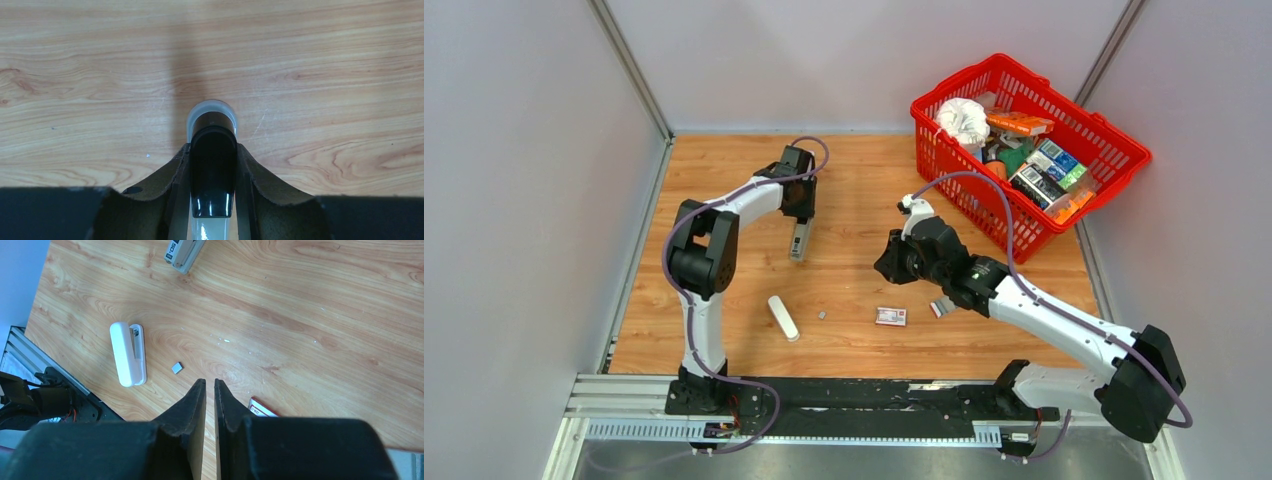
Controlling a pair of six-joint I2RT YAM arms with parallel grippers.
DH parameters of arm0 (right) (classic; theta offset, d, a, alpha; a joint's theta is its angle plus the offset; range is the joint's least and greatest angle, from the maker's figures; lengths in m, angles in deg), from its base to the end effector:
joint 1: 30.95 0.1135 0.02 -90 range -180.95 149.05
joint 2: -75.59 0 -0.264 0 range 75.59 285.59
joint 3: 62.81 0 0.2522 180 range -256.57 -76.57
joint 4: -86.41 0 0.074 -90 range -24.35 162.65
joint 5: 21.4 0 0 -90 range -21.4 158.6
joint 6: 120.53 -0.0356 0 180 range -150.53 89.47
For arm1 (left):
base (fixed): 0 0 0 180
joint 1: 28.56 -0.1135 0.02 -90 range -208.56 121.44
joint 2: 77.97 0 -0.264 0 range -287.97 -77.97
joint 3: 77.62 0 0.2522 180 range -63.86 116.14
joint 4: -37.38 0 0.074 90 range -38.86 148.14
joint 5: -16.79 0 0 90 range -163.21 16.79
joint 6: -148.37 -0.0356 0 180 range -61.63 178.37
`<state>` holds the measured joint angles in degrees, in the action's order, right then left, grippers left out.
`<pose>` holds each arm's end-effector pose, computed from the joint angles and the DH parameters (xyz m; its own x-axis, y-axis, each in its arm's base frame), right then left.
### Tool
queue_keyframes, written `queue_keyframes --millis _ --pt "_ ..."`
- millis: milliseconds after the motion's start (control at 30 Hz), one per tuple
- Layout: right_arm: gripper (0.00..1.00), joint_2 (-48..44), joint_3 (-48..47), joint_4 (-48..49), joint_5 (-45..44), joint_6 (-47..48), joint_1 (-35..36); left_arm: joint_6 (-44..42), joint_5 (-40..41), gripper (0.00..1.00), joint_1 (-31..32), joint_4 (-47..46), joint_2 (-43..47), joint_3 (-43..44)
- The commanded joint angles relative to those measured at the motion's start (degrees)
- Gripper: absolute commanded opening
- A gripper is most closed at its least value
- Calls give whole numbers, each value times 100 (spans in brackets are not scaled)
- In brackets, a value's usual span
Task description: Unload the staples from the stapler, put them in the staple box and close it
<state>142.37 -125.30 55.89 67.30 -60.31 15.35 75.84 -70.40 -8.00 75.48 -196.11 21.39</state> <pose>0.1784 0.1855 0.2747 -0.6949 -0.0085 -0.7191 -0.4203 0.8162 0.3966 0.4145 -0.1536 0.1715 -0.8488 -0.0019 -0.5287 0.0745 0.9896 -0.1232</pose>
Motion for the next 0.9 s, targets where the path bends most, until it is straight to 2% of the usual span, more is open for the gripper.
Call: queue_keyframes --millis 0,167,333,400,433,467,500,600,867 --pt "14 10 -180 164 33 -10 1 -60 150 0 19 150 -403 -325" --pt "16 28 -233 155 33 -63 28 -60 18 0 36 177 -34 -325" --pt "28 -130 -251 23 7 -46 37 -42 -17 0 45 177 345 -343" --pt "33 -183 -251 -29 -45 -37 37 -60 -17 11 45 211 468 -290" --pt "35 -201 -260 -47 -72 -37 45 -86 -17 21 45 255 529 -281" --pt "37 -227 -260 -65 -72 -37 37 -95 -17 25 36 290 556 -246" --pt "38 -253 -260 -82 -72 -37 37 -86 -17 34 45 308 634 -246" --pt "42 -306 -242 -135 -125 -45 37 -104 -17 47 45 343 836 -246" --pt "50 -456 -242 -249 -204 -37 37 -174 -44 66 45 484 1214 -141"
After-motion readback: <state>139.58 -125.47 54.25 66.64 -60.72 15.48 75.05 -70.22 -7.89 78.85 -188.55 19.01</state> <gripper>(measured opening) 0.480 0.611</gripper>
